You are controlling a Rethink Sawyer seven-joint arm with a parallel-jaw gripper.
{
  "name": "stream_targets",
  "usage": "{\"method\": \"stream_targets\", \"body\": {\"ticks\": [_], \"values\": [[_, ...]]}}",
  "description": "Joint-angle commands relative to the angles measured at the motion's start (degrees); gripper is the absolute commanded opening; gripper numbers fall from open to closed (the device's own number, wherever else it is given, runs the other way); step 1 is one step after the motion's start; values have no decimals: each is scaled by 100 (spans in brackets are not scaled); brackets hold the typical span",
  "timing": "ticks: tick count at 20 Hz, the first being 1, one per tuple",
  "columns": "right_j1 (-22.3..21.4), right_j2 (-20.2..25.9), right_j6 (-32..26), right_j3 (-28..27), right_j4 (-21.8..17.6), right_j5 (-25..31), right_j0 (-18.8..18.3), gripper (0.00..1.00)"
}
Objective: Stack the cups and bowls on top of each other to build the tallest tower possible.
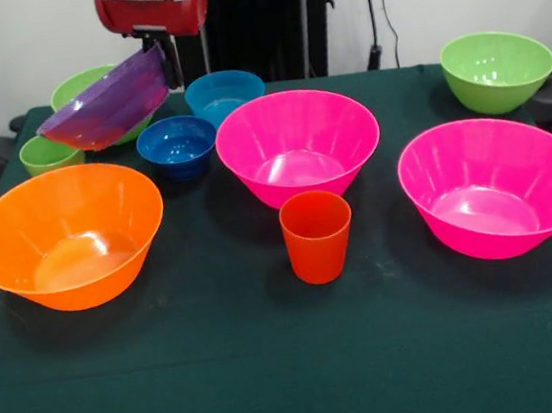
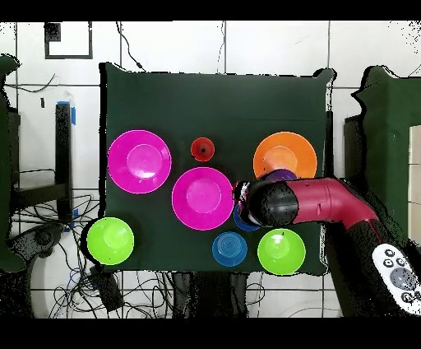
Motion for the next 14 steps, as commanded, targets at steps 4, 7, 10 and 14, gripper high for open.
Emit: {"method": "stream_targets", "body": {"ticks": [4,7,10,14], "values": [[276,710,-1835,-75,-361,285,-61,0],[327,829,-2108,-274,-340,575,-185,0],[312,944,-2370,-473,-318,847,-290,0],[428,1006,-2546,-708,-381,994,-331,0]]}}
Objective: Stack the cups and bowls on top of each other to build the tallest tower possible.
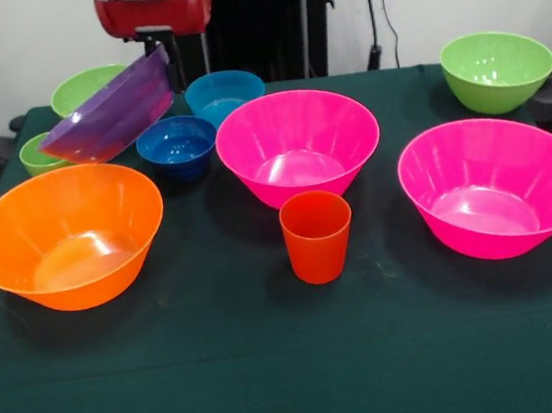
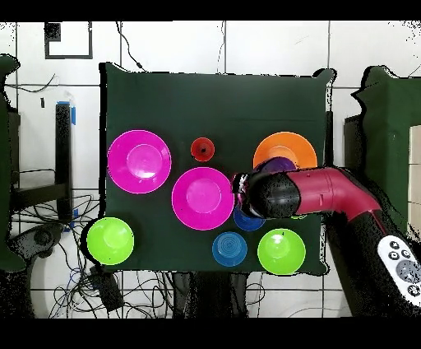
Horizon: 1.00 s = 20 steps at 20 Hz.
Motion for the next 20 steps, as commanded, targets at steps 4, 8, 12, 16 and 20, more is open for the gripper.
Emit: {"method": "stream_targets", "body": {"ticks": [4,8,12,16,20], "values": [[435,422,-2317,-704,-307,902,-53,0],[490,427,-2586,-939,-269,1125,-67,0],[651,402,-2752,-1102,-331,1128,-75,0],[771,415,-2852,-1164,-412,1010,-118,0],[910,446,-2985,-1252,-471,939,-156,0]]}}
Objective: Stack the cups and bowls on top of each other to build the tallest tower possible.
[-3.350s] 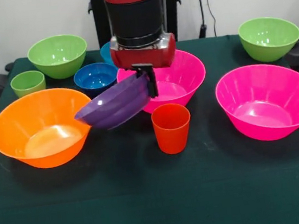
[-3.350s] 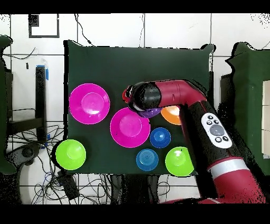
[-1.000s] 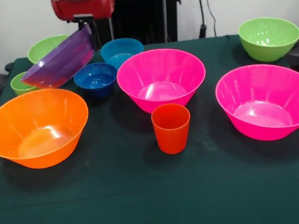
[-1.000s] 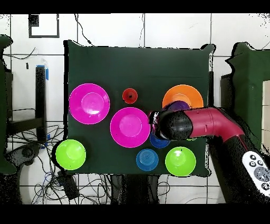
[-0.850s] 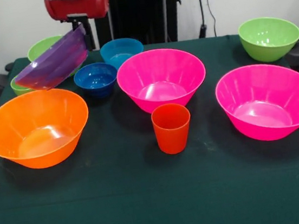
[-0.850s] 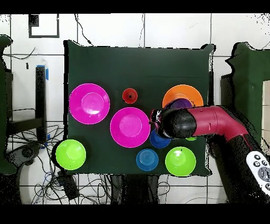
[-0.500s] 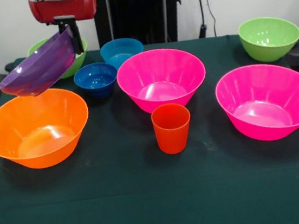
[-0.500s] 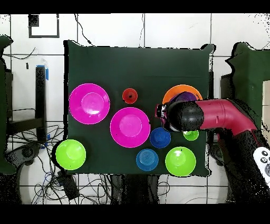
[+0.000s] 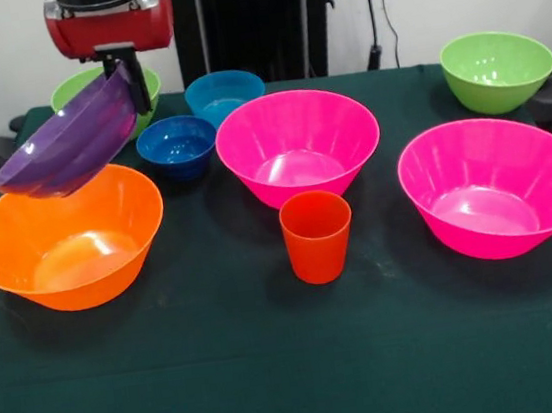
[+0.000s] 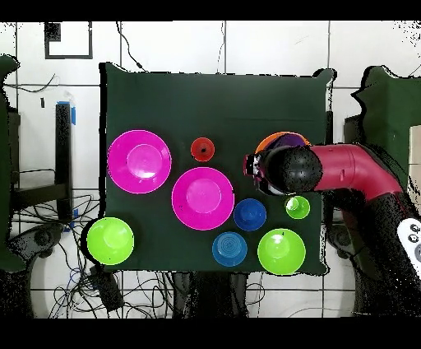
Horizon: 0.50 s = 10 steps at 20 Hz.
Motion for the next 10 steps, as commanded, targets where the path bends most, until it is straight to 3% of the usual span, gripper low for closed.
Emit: {"method": "stream_targets", "body": {"ticks": [1,8,9,10], "values": [[572,205,-2002,-360,-456,236,-34,0],[747,294,-2330,-468,-537,218,-138,0],[759,326,-2360,-452,-545,171,-170,100],[781,368,-2430,-438,-557,128,-205,100]]}}
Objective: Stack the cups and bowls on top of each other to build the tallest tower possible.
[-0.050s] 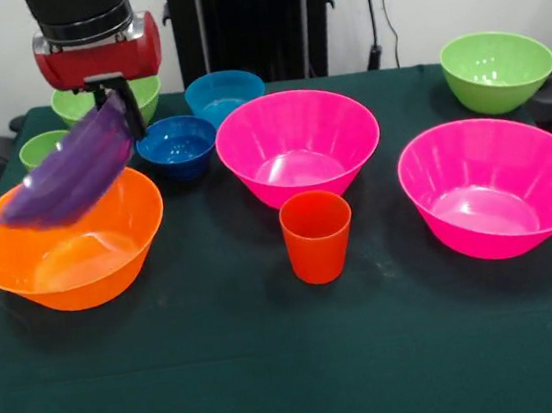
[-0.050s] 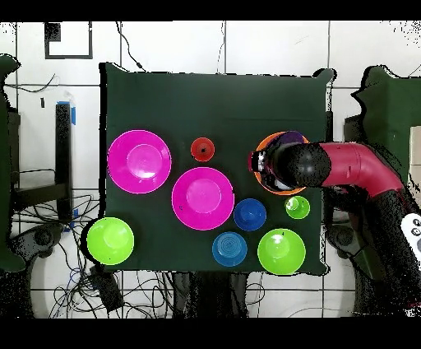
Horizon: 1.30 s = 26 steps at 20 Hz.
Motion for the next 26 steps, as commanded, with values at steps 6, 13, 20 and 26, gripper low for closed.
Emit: {"method": "stream_targets", "body": {"ticks": [6,13,20,26], "values": [[275,348,-2253,-86,-649,28,-83,100],[351,408,-2276,-65,-675,-5,-128,100],[338,397,-2081,67,-701,-78,-130,100],[224,225,-1329,571,-763,-486,-15,100]]}}
